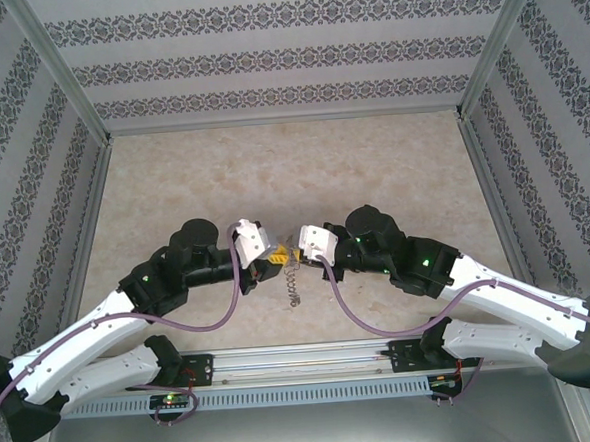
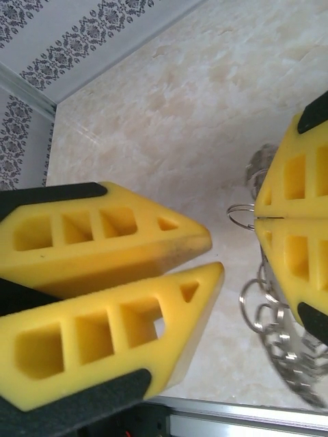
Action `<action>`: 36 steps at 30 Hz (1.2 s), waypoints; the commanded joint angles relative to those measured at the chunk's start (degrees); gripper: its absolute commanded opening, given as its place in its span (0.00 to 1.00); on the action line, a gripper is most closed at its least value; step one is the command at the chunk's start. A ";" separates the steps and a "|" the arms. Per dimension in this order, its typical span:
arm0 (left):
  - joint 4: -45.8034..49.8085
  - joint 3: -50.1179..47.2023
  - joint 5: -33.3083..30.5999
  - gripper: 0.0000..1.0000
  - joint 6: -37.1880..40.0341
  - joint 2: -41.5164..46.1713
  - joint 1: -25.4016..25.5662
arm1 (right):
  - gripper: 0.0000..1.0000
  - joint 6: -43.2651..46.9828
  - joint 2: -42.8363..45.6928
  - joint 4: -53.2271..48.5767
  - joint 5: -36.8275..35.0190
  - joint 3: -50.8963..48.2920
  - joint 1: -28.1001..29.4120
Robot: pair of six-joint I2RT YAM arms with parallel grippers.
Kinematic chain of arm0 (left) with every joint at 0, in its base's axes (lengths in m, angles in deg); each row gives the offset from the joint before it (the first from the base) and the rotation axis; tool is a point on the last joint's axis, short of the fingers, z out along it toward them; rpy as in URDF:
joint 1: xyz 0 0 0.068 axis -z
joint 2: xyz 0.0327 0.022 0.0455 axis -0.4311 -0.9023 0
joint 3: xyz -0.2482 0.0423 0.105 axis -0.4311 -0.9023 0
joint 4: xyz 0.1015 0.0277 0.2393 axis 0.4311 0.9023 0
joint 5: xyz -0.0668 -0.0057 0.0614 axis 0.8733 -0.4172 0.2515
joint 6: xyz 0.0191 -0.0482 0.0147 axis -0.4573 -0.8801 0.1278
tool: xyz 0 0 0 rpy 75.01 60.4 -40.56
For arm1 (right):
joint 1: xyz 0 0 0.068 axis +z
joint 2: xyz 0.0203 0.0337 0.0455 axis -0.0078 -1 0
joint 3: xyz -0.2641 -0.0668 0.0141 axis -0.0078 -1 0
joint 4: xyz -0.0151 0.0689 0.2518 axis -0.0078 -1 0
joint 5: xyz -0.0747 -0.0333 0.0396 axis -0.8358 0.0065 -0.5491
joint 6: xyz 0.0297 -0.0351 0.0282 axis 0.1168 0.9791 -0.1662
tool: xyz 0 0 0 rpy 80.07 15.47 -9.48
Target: Put the keys on the keyring
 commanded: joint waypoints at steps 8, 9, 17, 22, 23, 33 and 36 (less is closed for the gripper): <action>0.49 -0.26 2.70 0.19 1.72 -2.16 0.53 | 0.00 0.90 0.73 2.56 2.69 -0.51 0.42; 1.00 0.01 1.97 0.19 1.92 -2.15 0.49 | 0.00 0.92 0.73 2.43 2.69 -0.50 0.41; 5.41 1.93 -0.49 0.19 4.52 -1.44 0.49 | 0.00 1.25 0.85 2.28 3.65 -0.59 0.41; 6.69 2.54 -1.40 0.19 6.11 -0.77 0.43 | 0.00 1.38 0.86 2.07 4.56 -0.50 0.47; 6.68 2.69 -1.38 0.20 6.25 -0.75 0.40 | 0.00 1.38 0.87 1.91 4.79 -0.52 0.38; 6.18 3.02 -2.32 0.31 7.08 -0.49 0.22 | 0.00 1.56 0.82 1.53 6.34 -0.50 0.64; 6.22 3.26 -2.61 0.31 7.42 -0.16 0.09 | 0.00 1.65 0.77 1.34 6.27 -0.50 0.69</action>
